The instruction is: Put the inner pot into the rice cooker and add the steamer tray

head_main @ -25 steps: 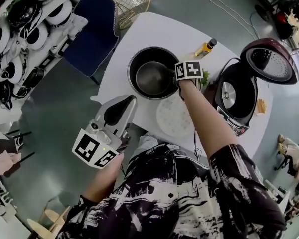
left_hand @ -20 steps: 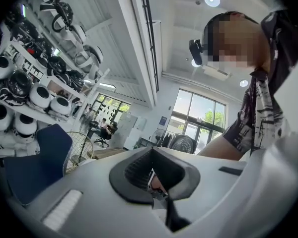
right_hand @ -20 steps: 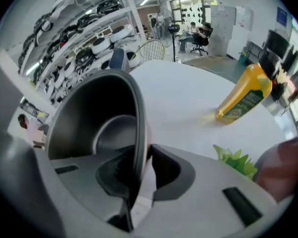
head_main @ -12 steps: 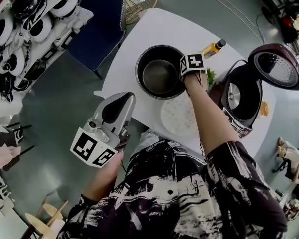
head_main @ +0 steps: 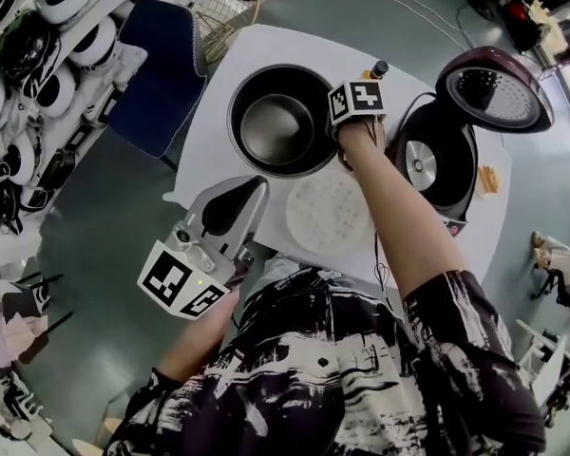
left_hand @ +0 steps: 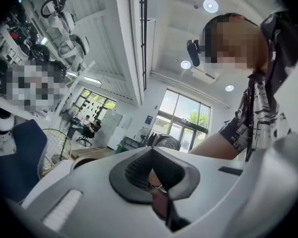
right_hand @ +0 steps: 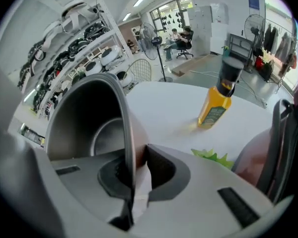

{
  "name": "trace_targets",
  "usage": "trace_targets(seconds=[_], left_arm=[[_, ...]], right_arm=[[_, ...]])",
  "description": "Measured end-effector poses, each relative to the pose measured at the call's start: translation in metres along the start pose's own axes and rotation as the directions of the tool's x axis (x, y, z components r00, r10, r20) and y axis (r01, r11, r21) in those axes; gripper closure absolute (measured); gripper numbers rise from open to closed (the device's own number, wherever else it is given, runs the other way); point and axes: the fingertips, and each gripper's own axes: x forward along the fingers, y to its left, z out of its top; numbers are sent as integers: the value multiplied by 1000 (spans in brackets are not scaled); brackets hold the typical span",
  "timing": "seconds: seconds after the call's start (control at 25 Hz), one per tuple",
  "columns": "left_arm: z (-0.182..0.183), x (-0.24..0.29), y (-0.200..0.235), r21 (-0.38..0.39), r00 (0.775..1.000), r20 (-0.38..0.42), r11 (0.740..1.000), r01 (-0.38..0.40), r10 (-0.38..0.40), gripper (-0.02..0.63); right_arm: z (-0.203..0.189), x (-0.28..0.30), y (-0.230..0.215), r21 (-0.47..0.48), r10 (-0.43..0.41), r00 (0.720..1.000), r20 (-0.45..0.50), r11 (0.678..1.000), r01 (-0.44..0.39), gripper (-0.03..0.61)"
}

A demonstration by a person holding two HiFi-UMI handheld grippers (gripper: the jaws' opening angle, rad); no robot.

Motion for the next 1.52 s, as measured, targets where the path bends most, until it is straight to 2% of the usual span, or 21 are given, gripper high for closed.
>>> trace_targets(seconds=[0.16,0.36,0.48,0.64,0.88,1.08,1.32,1.52], left_arm=[[-10,40,-45,-1,989,-22,989,148,-148,609],[-19,82,-116,-14,945,-55,946,323,-324,609],[-24,103,-156,-30,910,-75,913,407,-408,609],[-33,128,-197,-33,856,-102,862,506,-506,609],[-47,154,-241,-41,824,-128,833,551,-552,609],[-56,162,-252,-47,824,-147,836,547,-548,609],[-61,159,-247,-43,848,-157,861,507,-507,609],[-66,155,-233,-42,871,-163,885,464,-464,609]], right_arm=[[31,-55,-1,-8,73,993,88,997,-73,577],[39,-150,-34,-17,105,980,171,994,-104,577],[25,-202,-78,18,65,978,199,997,-70,577],[-17,-260,-160,125,-39,973,229,992,11,577],[-89,-301,-264,275,-160,965,209,956,99,577],[-128,-293,-307,352,-207,964,168,926,137,577],[-148,-271,-328,352,-266,959,102,911,215,575],[-148,-250,-337,324,-315,946,69,904,278,575]])
